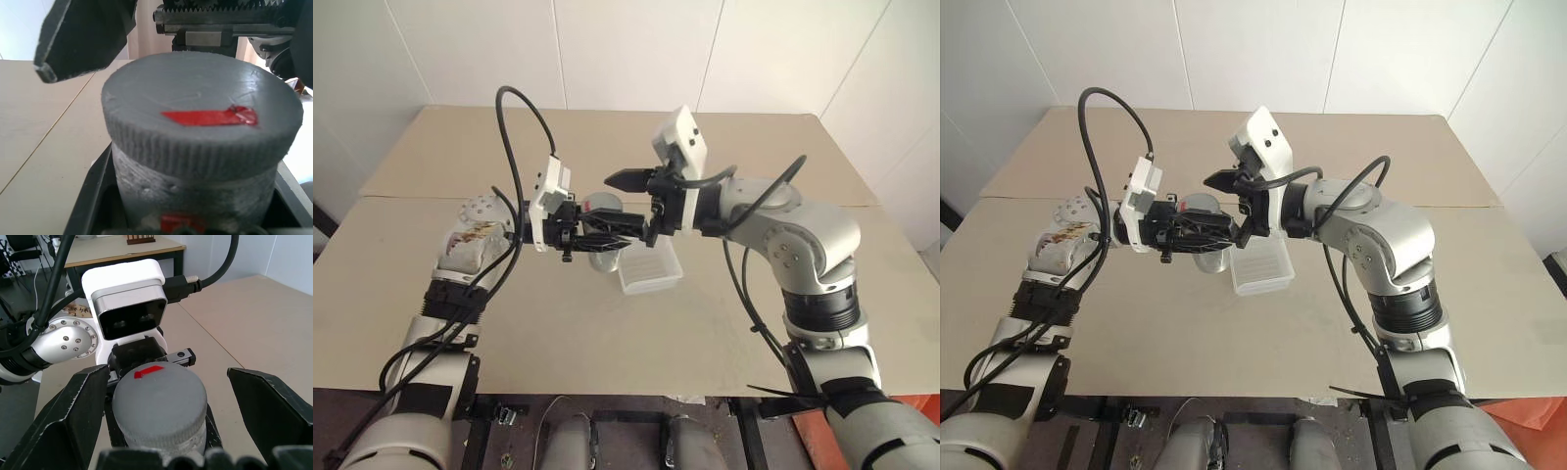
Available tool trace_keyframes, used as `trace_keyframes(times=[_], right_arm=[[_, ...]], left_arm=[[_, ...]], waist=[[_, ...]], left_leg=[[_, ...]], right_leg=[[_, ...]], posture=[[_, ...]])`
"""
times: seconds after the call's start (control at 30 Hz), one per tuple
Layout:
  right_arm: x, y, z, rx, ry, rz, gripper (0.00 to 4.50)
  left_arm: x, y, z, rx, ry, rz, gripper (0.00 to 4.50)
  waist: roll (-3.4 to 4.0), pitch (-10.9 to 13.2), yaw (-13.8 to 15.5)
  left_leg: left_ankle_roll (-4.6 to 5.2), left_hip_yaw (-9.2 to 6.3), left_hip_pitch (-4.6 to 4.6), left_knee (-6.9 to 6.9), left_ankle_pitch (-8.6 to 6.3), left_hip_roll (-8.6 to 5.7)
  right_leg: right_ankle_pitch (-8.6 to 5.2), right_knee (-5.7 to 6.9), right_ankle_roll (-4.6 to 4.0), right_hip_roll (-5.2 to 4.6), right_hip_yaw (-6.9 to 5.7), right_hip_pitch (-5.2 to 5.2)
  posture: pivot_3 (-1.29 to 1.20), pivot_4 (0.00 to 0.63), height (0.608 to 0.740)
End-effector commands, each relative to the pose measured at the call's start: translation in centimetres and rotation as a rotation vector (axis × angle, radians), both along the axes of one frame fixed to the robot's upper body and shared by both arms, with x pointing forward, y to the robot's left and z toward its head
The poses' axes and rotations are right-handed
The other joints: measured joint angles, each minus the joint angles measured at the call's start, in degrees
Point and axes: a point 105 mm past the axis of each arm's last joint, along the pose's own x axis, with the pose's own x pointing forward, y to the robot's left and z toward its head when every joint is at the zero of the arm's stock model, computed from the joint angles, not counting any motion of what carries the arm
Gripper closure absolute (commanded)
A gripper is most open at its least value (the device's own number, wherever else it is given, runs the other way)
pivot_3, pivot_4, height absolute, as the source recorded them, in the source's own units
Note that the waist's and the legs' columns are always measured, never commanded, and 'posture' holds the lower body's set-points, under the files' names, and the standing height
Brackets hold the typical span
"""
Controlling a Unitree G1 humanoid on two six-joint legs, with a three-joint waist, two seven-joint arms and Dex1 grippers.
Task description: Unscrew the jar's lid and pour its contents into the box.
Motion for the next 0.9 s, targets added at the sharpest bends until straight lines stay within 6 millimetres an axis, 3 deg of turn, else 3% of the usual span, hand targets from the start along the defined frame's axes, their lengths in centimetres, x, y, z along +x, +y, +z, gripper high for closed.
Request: trace_keyframes(times=[0.03,0.17,0.4,0.6,0.9], right_arm=[[-0.3,0.4,1.0,-0.002,-0.038,0.022,0.6],[-0.6,0.6,0.6,-0.029,-0.045,0.057,1.75],[-0.5,0.9,0.2,-0.036,-0.058,0.117,1.75],[-1.9,0.0,0.6,-0.016,-0.151,0.468,1.75],[-0.1,0.9,1.8,-0.047,-0.184,0.654,1.75]], left_arm=[[-0.1,-0.2,1.7,-0.012,-0.072,-0.015,2.52],[-0.2,0.0,1.8,-0.013,-0.078,-0.013,2.52],[-0.6,0.3,2.4,-0.023,-0.085,-0.027,2.52],[-3.5,1.4,3.8,-0.039,-0.067,-0.222,2.52],[-5.7,1.1,3.8,0.009,-0.071,-0.336,2.52]], waist=[[0.0,0.0,-0.1],[0.0,0.0,-0.3],[0.0,0.0,-0.5],[0.02,0.0,-0.9],[0.06,0.0,-1.2]], left_leg=[[0.0,0.0,0.0,0.0,0.0,0.0],[0.0,-0.06,-0.01,0.0,0.0,0.0],[0.0,-0.18,-0.01,0.0,0.0,0.0],[0.0,-0.19,-0.05,-0.01,0.0,0.0],[-0.03,-0.33,0.05,-0.02,0.02,0.06]], right_leg=[[0.0,0.0,0.0,0.0,0.0,0.0],[0.0,0.01,0.0,0.0,0.0,-0.01],[0.0,0.01,0.0,0.0,0.0,-0.01],[0.0,-0.02,0.01,0.01,0.0,-0.04],[0.0,0.06,0.01,0.09,0.05,-0.05]], posture=[[0.0,0.15,0.74],[0.0,0.15,0.74],[0.0,0.15,0.74],[0.0,0.15,0.74],[0.0,0.15,0.74]])
